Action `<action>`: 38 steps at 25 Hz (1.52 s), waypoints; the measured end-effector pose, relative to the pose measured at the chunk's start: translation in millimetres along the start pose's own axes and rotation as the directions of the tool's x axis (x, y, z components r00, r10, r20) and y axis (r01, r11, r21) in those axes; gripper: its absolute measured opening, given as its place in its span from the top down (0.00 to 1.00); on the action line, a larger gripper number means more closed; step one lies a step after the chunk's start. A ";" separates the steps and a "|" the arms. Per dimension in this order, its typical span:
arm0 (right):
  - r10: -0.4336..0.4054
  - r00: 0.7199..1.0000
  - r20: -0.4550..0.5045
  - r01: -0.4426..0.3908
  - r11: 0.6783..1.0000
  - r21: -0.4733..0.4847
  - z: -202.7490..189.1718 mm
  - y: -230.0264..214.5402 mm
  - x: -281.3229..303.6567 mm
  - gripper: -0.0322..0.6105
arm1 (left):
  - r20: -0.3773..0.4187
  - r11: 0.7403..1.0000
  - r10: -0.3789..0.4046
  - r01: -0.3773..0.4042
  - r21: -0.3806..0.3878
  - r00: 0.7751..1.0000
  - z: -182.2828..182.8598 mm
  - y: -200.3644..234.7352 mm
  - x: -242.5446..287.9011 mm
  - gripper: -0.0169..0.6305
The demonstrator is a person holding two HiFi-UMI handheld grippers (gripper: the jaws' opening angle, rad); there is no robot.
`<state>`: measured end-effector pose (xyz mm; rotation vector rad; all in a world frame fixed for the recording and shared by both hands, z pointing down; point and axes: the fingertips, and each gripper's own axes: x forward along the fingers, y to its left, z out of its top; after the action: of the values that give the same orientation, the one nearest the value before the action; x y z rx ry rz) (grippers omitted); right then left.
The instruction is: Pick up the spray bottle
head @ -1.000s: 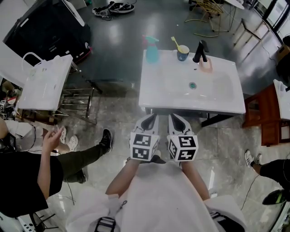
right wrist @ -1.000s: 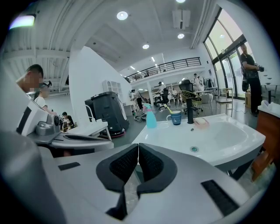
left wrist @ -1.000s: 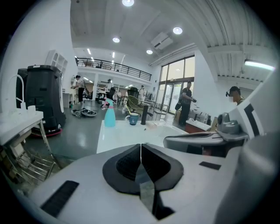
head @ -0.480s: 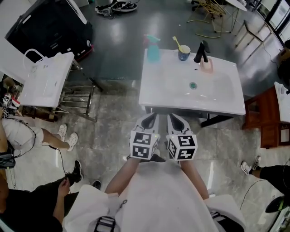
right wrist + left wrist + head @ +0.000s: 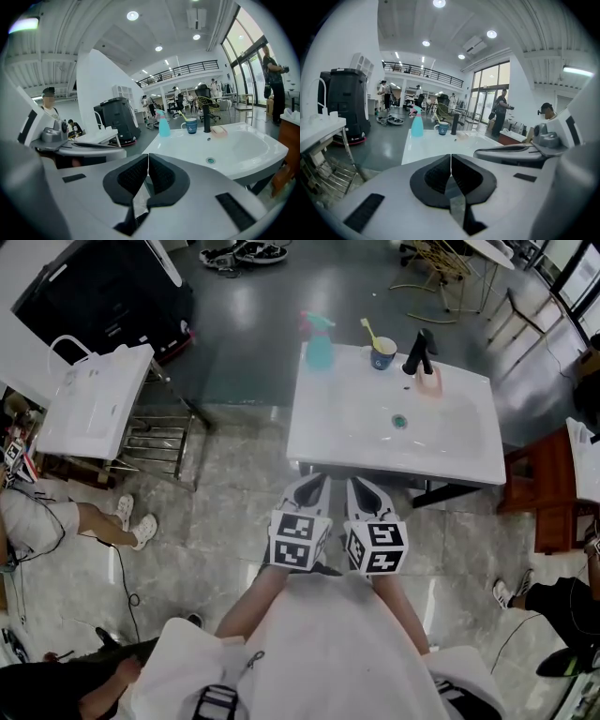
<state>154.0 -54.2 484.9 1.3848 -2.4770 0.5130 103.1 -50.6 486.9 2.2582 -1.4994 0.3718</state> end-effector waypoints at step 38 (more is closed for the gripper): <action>-0.030 0.998 -0.052 0.027 0.998 -0.054 51.6 -18.1 134.3 0.91 | -0.006 0.998 -0.049 0.049 -0.028 0.999 62.8 104.1 97.7 0.93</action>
<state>97.9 -187.6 493.4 1.3667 -2.4078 0.4684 45.1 -195.3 492.6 2.2648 -1.4346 0.3414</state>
